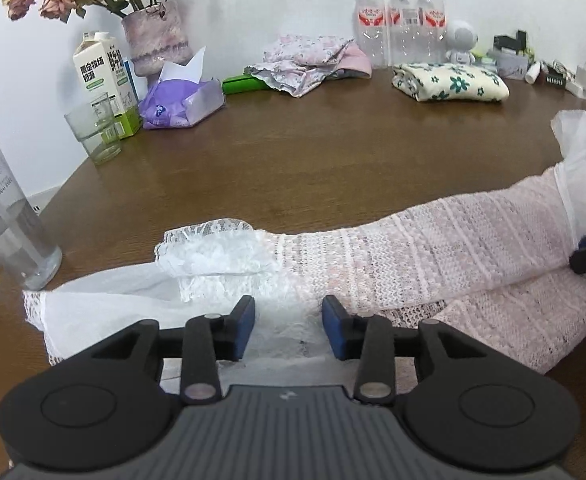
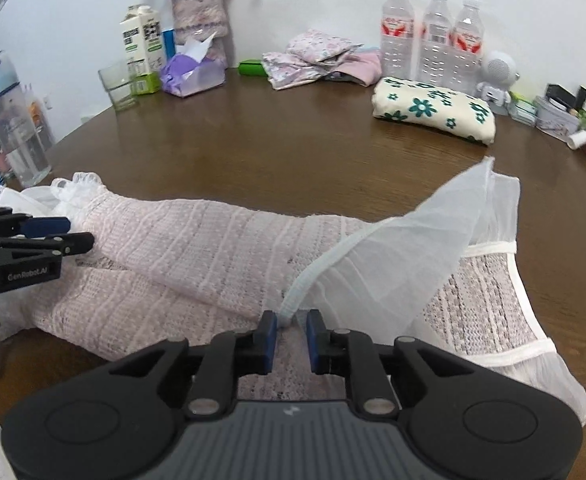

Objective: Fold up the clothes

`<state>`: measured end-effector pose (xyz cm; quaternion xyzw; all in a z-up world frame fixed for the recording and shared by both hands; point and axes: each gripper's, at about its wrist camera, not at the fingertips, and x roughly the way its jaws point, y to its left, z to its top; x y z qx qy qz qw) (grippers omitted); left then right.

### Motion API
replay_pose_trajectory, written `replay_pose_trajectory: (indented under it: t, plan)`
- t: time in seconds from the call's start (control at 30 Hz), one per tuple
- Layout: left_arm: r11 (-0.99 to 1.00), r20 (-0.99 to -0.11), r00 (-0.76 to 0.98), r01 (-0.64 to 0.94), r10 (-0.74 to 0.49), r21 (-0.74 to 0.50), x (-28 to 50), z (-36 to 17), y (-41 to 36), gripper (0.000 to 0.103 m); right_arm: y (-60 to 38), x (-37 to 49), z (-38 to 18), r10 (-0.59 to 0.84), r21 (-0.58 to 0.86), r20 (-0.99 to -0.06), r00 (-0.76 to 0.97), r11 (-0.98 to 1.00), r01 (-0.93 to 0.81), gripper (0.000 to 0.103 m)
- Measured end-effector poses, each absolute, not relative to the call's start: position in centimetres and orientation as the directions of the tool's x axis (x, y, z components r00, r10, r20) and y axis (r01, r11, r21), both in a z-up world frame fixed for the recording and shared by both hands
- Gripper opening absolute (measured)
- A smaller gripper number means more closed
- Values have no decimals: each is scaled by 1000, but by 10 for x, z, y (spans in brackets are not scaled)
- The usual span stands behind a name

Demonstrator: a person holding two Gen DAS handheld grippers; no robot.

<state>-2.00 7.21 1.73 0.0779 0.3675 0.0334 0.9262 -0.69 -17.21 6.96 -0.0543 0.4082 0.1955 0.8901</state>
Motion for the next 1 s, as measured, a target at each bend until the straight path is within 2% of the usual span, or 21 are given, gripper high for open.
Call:
replay_pose_trajectory:
  t: [0.07,0.1,0.13,0.2,0.23,0.33,0.37,0.4,0.43,0.47,0.53,0.63,0.67,0.7,0.77,0.8,0.93,1.0]
  plan:
    - [989,-687,719,-4,106,148,-23,25,73,39,-186,-12,79,346,116,-725,596,914,-389,13]
    - [991,-689,718,-4,94,131,-26,31,73,39,-197,-14,86,375,157,-702,605,910,-383,18]
    - [994,-669,740,14,62,108,-34,39,73,45,-212,-9,89,381,194,-682,624,917,-348,23]
    - [989,-647,757,8,90,148,-36,43,70,53,-242,4,95,388,271,-641,662,922,-277,56]
    - [983,-637,761,-3,120,182,-35,42,67,53,-254,18,93,386,318,-631,673,920,-229,58]
    - [976,-659,731,-43,175,212,-22,25,67,48,-270,60,81,442,444,-641,628,881,-166,55]
    - [978,-657,734,-48,173,203,-21,21,67,47,-269,68,76,476,475,-623,621,861,-183,36]
    - [979,-654,737,-54,170,194,-21,18,67,47,-267,73,71,482,481,-609,630,856,-189,0]
    - [978,-642,746,-62,177,198,-22,16,67,48,-264,78,66,480,482,-599,641,855,-190,3]
    - [979,-639,749,-65,177,194,-21,15,68,48,-261,81,62,425,445,-612,667,882,-154,0]
    - [980,-633,754,-72,175,186,-19,15,71,48,-254,80,57,305,334,-619,724,936,-109,0]
    - [977,-627,758,-67,180,201,-21,19,71,48,-253,72,56,263,274,-656,707,956,-102,5]
    - [976,-615,766,-70,186,207,-28,26,71,48,-256,65,62,259,259,-660,705,960,-111,12]
    - [979,-595,783,-83,181,188,-41,37,76,50,-259,52,72,245,218,-647,722,967,-132,24]
    - [986,-569,807,-107,160,125,-69,61,88,60,-263,22,89,252,92,-563,787,966,-243,37]
    - [992,-590,797,-100,128,79,-81,69,97,62,-264,8,96,267,27,-525,808,954,-298,37]
    - [994,-716,698,-93,24,-57,-108,73,118,61,-232,-16,95,490,-111,-556,671,756,-645,35]
    - [994,-736,676,-103,39,-42,-107,63,110,62,-209,-7,84,496,-149,-586,641,711,-687,40]
